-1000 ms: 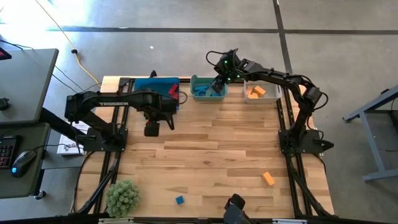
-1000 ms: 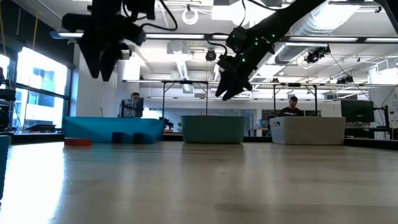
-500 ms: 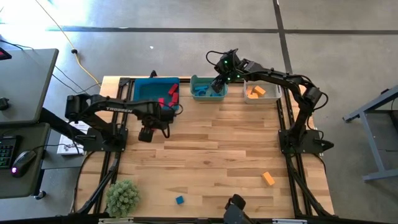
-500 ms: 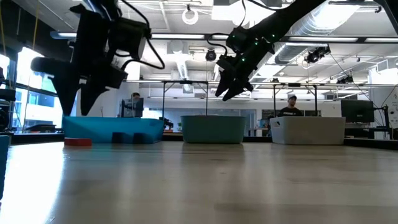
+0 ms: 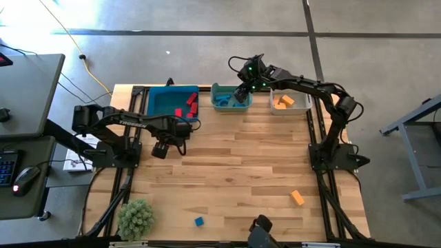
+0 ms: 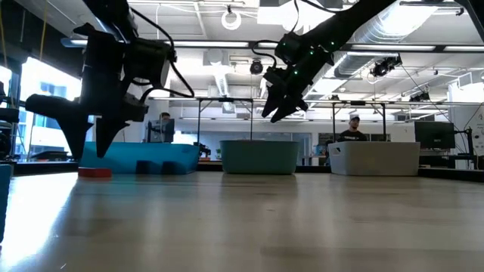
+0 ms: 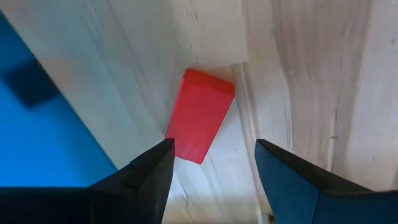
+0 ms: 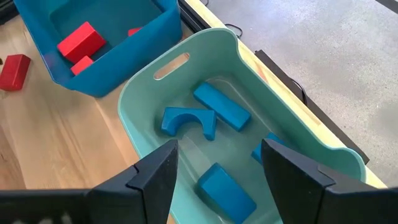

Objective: Sort & place blocks by color
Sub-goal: Put the red block into the blue bin

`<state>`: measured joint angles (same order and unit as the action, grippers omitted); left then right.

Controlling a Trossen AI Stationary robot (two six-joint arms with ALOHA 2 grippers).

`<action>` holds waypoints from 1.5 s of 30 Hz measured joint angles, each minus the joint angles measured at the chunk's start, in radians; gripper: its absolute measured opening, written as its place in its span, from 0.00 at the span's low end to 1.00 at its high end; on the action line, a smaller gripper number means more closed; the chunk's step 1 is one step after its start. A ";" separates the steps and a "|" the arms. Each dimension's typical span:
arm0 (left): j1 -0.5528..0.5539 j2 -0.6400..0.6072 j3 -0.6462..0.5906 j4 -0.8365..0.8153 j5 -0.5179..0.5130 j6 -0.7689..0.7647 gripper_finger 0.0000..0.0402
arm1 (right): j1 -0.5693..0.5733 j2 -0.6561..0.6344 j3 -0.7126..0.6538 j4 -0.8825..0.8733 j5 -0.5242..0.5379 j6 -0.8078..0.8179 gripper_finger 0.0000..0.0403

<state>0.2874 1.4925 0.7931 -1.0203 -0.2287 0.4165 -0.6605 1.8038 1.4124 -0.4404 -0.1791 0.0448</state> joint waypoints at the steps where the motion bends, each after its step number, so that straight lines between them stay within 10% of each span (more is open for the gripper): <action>1: 0.000 0.000 -0.007 0.007 -0.001 0.006 0.53 | 0.000 0.000 0.000 0.000 0.000 0.000 0.54; 45: 0.051 0.000 -0.115 0.144 -0.022 0.230 0.53 | 0.000 0.000 0.000 0.000 0.001 0.000 0.54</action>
<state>0.3389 1.4925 0.6782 -0.8762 -0.2503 0.6466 -0.6605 1.8038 1.4124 -0.4400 -0.1784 0.0447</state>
